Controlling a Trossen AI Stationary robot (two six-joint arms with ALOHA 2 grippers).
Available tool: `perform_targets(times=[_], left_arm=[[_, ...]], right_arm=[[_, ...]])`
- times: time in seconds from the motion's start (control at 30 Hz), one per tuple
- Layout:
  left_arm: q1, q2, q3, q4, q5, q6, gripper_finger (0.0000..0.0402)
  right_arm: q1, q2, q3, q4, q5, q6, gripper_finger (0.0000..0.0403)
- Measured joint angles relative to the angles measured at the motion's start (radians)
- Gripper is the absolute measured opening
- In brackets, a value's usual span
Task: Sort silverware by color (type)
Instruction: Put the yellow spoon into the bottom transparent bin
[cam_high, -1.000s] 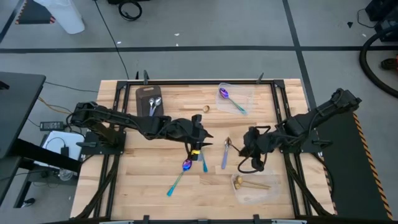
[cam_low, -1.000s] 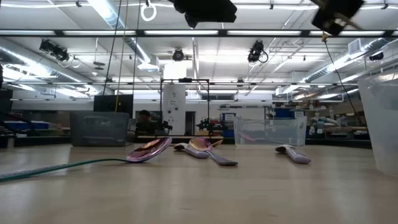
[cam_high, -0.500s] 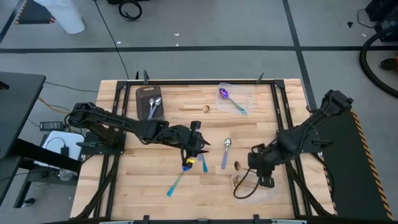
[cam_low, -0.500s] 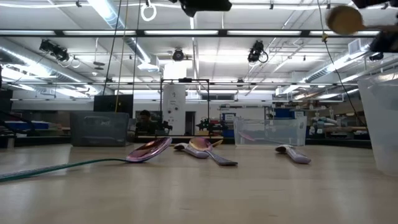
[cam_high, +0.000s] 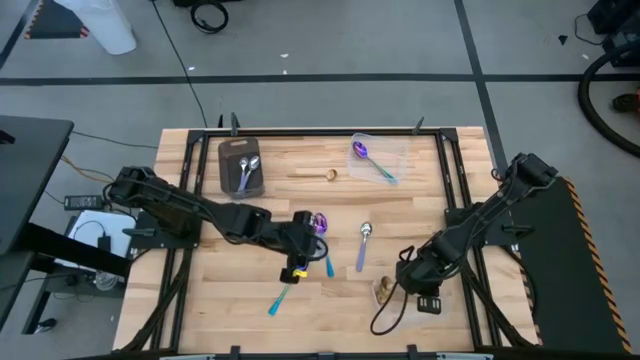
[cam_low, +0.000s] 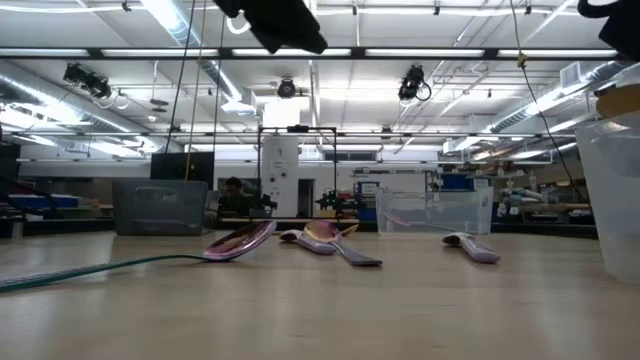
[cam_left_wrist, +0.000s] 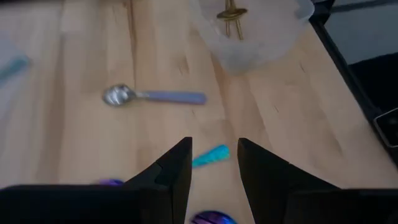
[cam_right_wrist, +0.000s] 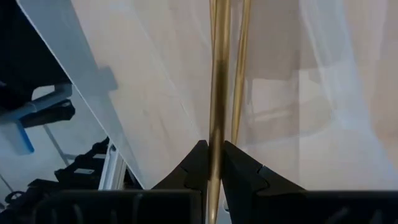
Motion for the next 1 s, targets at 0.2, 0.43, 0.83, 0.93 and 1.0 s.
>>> perform_targets(times=[0.2, 0.43, 0.83, 0.93, 1.0], left_arm=[[-0.045, 0.007, -0.076, 0.013, 0.0, -0.159, 0.0137], [-0.107, 0.008, -0.165, -0.018, 0.001, -0.471, 0.0137], [-0.122, 0.027, -0.249, -0.036, 0.0, -0.973, 0.0137], [-0.128, 0.035, -0.248, -0.016, 0.008, -1.03, 0.0135], [-0.131, 0.035, -0.248, -0.02, 0.009, -1.046, 0.0131]], right_arm=[[0.0, 0.033, 0.0, 0.007, -0.007, -0.035, 0.0046], [-0.003, 0.057, 0.0, 0.005, 0.046, -0.085, 0.0047], [-0.002, 0.09, -0.032, -0.01, 0.204, -0.219, 0.011], [-0.004, 0.089, -0.032, -0.036, 0.237, -0.222, 0.0125], [-0.003, 0.088, -0.032, -0.038, 0.278, -0.229, 0.013]])
